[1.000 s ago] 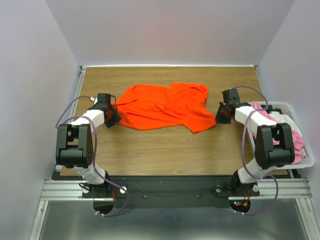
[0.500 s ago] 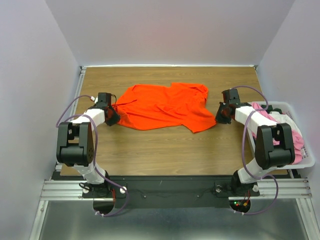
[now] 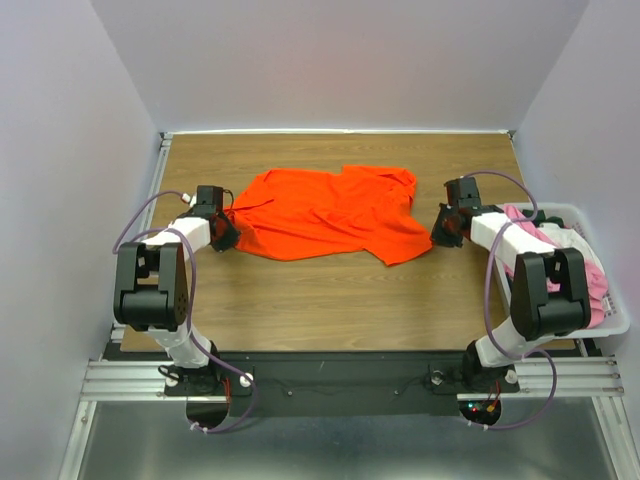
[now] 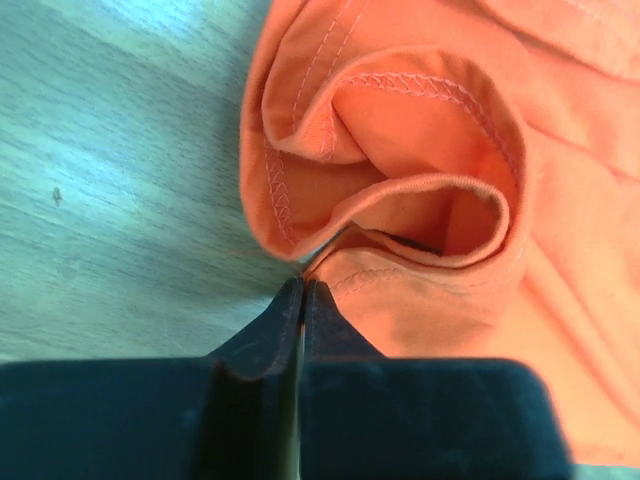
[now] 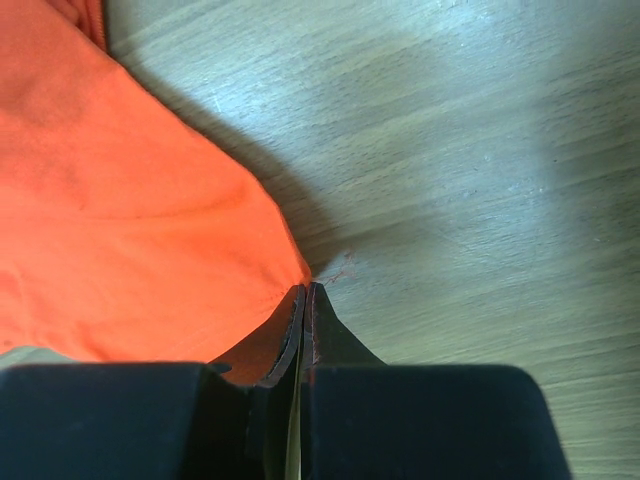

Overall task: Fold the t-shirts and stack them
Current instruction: Flatten the tshirt out

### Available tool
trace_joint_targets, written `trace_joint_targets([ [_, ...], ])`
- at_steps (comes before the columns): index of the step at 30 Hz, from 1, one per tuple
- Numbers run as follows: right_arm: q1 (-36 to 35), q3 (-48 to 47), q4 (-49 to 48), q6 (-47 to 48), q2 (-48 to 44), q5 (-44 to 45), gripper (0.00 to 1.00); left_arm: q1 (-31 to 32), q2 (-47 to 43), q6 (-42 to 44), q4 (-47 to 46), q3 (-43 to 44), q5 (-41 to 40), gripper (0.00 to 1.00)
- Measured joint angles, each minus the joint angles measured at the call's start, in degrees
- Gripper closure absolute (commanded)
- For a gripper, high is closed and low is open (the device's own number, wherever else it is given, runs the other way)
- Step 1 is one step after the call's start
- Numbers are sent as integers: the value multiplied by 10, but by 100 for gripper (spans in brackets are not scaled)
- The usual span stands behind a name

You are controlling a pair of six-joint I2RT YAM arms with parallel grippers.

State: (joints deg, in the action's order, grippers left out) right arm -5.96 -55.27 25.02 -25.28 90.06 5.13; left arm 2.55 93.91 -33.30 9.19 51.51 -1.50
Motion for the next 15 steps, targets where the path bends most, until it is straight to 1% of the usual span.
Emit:
trace_joint_targets([
  [5,0,0,0,0,-17,0,99,0,-12,0,13,0,-1,100],
  [9,0,-7,6,-1,-44,4,99,-4,-47,0,56,21,-3,100],
  [13,0,-53,26,-3,-71,17,99,-26,-87,0,108,105,-4,100],
  [15,0,-103,38,-5,-78,25,99,-43,-104,0,128,182,-5,100],
])
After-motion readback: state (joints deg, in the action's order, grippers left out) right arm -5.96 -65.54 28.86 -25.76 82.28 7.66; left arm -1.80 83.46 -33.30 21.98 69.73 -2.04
